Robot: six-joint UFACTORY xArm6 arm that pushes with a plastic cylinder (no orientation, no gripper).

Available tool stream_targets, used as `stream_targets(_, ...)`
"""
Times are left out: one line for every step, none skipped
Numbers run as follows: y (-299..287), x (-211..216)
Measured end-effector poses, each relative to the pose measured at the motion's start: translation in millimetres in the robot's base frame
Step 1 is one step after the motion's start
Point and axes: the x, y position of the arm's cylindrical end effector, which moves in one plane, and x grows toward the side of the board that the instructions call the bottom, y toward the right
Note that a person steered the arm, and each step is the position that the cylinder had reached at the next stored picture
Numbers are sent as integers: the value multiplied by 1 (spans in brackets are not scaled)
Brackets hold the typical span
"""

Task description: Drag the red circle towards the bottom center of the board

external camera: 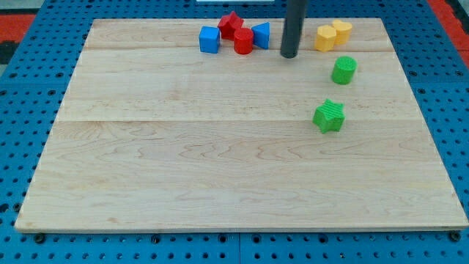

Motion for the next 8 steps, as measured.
stream_targets(11, -6)
stream_targets(-3, -36)
stream_targets(3, -58)
stream_targets(19, -64)
stream_targets(19, -65)
stream_targets(19, -65)
stream_targets(15, -65)
stream_targets(7, -65)
